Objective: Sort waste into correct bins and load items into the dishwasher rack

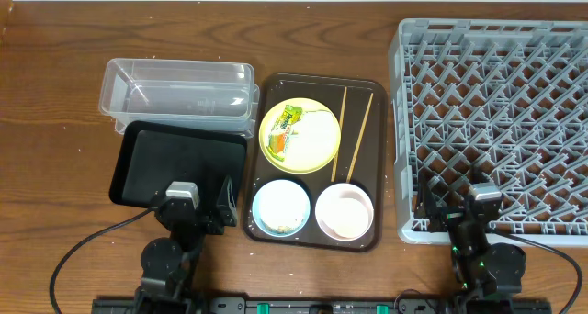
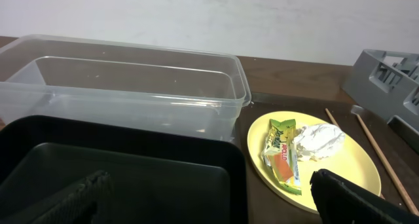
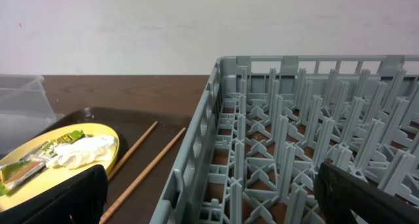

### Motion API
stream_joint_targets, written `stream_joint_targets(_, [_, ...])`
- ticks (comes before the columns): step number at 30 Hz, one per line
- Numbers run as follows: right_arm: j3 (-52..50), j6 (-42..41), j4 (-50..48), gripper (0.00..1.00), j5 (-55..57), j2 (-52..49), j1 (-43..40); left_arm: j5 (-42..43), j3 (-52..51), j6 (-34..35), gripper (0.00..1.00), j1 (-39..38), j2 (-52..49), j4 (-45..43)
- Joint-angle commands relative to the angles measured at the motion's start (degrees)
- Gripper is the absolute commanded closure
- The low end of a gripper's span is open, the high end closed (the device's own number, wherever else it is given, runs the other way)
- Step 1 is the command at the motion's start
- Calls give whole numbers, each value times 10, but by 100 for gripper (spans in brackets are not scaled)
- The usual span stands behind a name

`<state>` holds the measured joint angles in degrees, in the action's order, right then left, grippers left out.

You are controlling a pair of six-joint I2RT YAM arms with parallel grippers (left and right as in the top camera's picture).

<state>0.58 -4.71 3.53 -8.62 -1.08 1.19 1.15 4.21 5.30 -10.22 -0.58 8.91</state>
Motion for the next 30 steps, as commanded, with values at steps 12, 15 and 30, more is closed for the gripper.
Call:
stream_joint_targets(12, [-3,5,-1,1,-6,-2,-5,-3,-16,-5,1,2,4,4])
stream_joint_targets(15, [-3,5,-1,1,-6,-2,-5,-3,-16,-5,1,2,4,4])
stream_joint_targets(30, [-3,5,-1,1,-6,-2,-5,41,-15,18,1,2,4,-26])
